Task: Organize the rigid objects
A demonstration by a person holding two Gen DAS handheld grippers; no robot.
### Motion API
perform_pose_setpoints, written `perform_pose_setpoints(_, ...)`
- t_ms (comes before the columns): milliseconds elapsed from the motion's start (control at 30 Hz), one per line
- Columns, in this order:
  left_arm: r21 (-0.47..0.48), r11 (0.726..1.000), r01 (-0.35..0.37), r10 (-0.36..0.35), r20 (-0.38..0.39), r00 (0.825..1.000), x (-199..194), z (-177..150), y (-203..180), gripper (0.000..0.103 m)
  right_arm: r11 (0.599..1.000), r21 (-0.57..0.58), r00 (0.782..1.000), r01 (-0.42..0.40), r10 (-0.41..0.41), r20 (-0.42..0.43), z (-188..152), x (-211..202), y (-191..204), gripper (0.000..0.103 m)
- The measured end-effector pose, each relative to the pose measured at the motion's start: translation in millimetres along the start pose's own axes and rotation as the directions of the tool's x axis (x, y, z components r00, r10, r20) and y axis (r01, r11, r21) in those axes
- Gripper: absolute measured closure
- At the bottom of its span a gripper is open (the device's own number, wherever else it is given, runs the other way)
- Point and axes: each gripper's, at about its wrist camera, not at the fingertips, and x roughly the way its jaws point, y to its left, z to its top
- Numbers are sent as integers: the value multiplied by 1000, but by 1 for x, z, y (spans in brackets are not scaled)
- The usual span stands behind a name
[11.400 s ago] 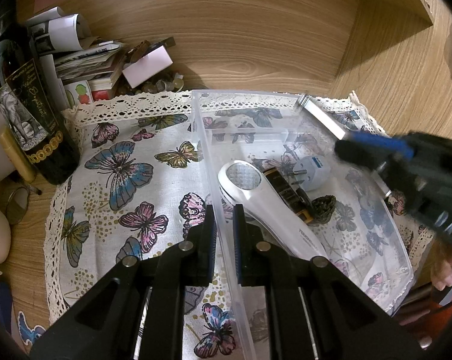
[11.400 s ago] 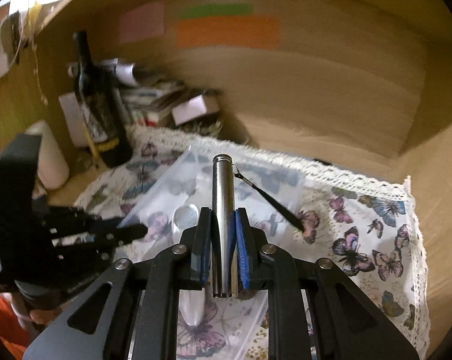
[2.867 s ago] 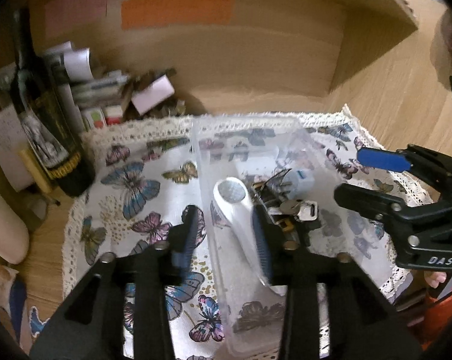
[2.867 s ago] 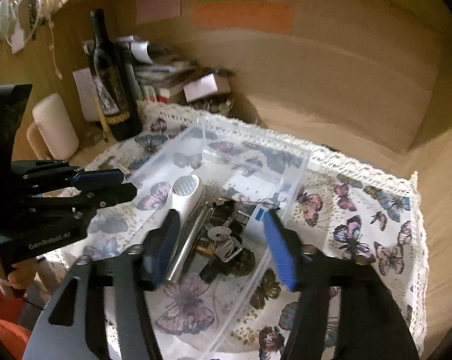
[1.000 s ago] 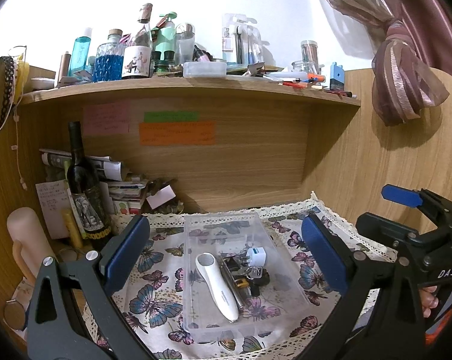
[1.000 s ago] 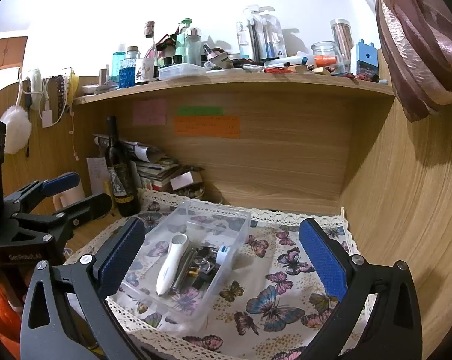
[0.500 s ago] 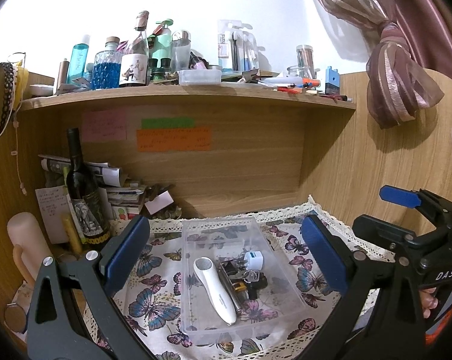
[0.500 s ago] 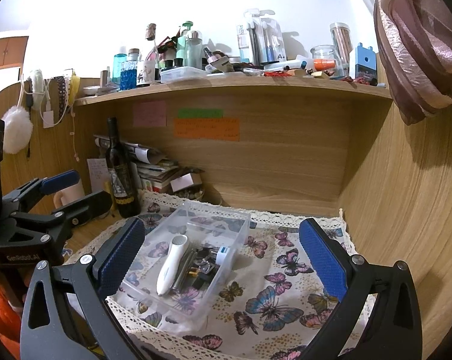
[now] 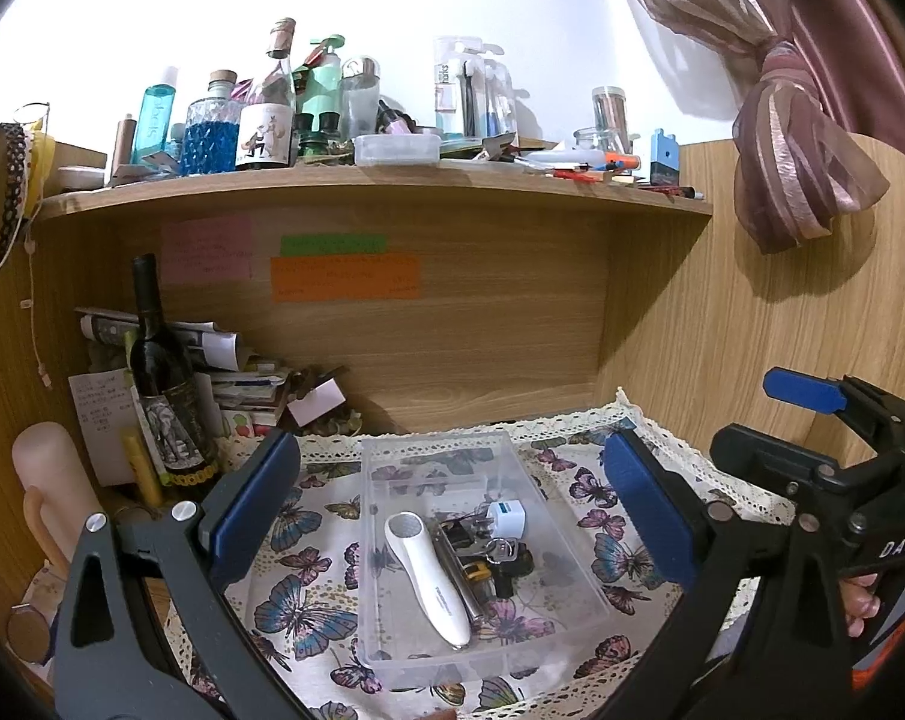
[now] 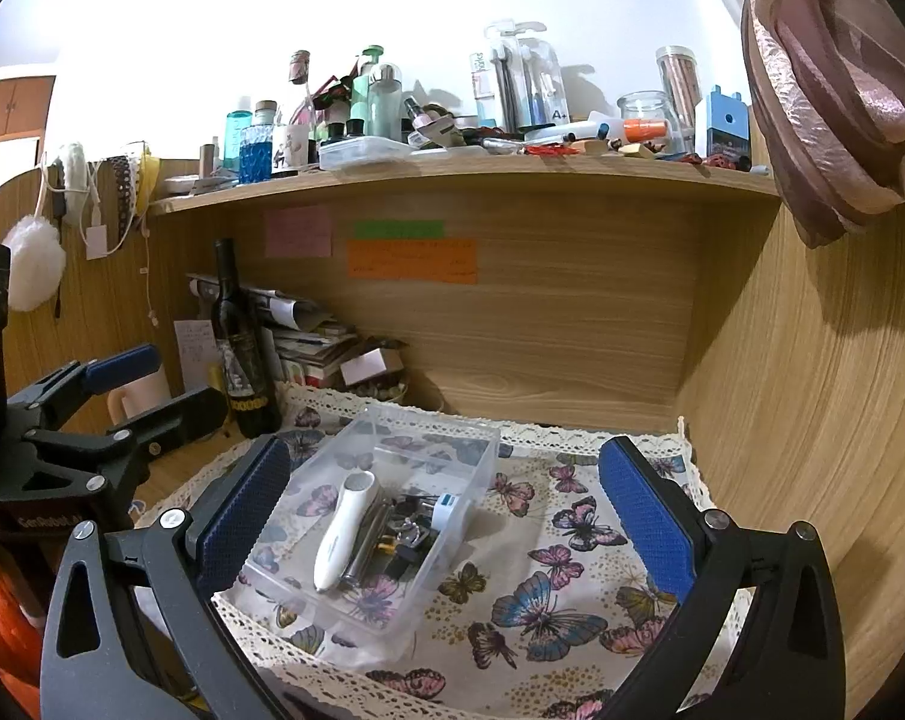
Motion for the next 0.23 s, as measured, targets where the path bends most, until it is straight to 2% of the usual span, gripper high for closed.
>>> perform_pose_setpoints(233,4,1000,13,-13,-5,1000,3,-2,-1,0,1000,5,1000,1,-1,-6,-1,1,0,0)
